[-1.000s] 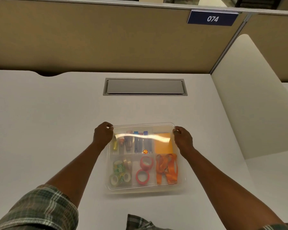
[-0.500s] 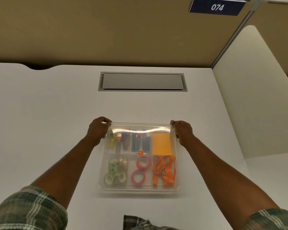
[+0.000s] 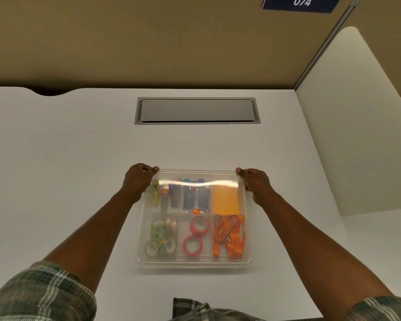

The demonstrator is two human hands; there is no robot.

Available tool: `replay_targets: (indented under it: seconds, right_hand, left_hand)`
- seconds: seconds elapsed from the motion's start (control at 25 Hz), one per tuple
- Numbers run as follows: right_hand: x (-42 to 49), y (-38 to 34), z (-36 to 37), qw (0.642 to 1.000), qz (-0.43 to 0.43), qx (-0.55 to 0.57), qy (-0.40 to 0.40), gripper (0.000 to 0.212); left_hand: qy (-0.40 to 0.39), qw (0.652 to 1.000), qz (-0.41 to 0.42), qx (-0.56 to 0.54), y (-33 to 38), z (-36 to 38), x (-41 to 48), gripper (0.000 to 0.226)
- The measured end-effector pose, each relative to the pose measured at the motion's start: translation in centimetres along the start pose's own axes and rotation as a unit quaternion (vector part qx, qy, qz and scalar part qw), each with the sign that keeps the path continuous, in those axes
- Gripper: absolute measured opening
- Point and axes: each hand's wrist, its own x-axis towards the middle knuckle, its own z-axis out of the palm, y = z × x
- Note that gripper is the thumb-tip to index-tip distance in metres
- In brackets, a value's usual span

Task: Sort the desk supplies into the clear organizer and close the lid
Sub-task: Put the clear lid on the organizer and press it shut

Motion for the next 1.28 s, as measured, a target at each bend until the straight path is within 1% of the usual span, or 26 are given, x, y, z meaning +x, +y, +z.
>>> replay_targets:
  seconds: [0.08, 0.24, 0.32, 0.36, 0.48, 0.52, 0.56, 0.6, 0.68, 0.76, 0.8, 0.92, 1.2, 1.28]
  right_hand:
    - [0.1, 0.0, 0.0, 1.000, 0.005, -0.003, -0.008, 0.023]
    - [0.3, 0.3, 0.1, 1.000, 0.017, 0.007, -0.018, 0.026]
    - [0.1, 0.5, 0.6, 1.000, -0.001, 0.011, -0.007, 0.028]
    - [-0.2, 0.6, 0.9, 1.000, -0.016, 0.003, 0.008, 0.028]
    - [-1.5, 1.2, 1.2, 0.990, -0.087, -0.085, 0.071, 0.024]
    - [-2.1, 1.7, 1.1, 0.981, -0.126, -0.124, 0.080, 0.025]
    - [-2.9, 2.3, 1.1, 0.969, -0.166, -0.162, 0.082, 0.030]
    - [-3.7, 2.9, 1.1, 0.958, -0.194, -0.194, 0.077, 0.039]
    - [-5.7, 4.5, 1.2, 0.944, -0.219, -0.239, 0.058, 0.060]
    - [-8.0, 6.6, 1.5, 0.933, -0.232, -0.272, 0.041, 0.074]
    - [-9.2, 7.8, 1.7, 0.923, -0.241, -0.296, 0.039, 0.078]
    - [-12.1, 11.2, 1.8, 0.890, -0.265, -0.366, 0.054, 0.088]
    - [-12.5, 12.8, 2.3, 0.879, -0.264, -0.389, 0.076, 0.095]
    - [-12.6, 12.6, 2.3, 0.865, -0.254, -0.425, 0.084, 0.097]
  left_hand:
    - [0.007, 1.000, -0.009, -0.017, -0.3, 0.3, 0.0, 0.025]
    - [0.012, 0.993, -0.045, -0.106, -1.0, 0.8, -0.1, 0.022]
    - [0.019, 0.991, -0.046, -0.128, -0.9, 0.9, 0.0, 0.021]
    - [0.026, 0.991, -0.041, -0.122, -0.9, 1.0, -0.1, 0.021]
    - [0.084, 0.996, -0.010, -0.023, -1.5, 1.5, -1.0, 0.029]
    - [0.102, 0.994, 0.022, 0.018, -2.0, 1.6, -1.9, 0.035]
    - [0.113, 0.990, 0.068, 0.058, -2.7, 1.7, -2.8, 0.043]
    - [0.119, 0.981, 0.117, 0.103, -3.5, 1.9, -3.9, 0.052]
    - [0.118, 0.949, 0.200, 0.214, -5.4, 2.3, -6.3, 0.065]
    - [0.105, 0.913, 0.248, 0.305, -7.7, 3.2, -9.0, 0.077]
    - [0.092, 0.901, 0.264, 0.332, -9.0, 3.7, -10.3, 0.084]
    - [0.068, 0.884, 0.277, 0.369, -11.7, 4.8, -13.4, 0.099]
    - [0.074, 0.873, 0.277, 0.395, -12.2, 5.4, -13.5, 0.114]
    - [0.073, 0.868, 0.275, 0.406, -12.1, 5.3, -13.5, 0.115]
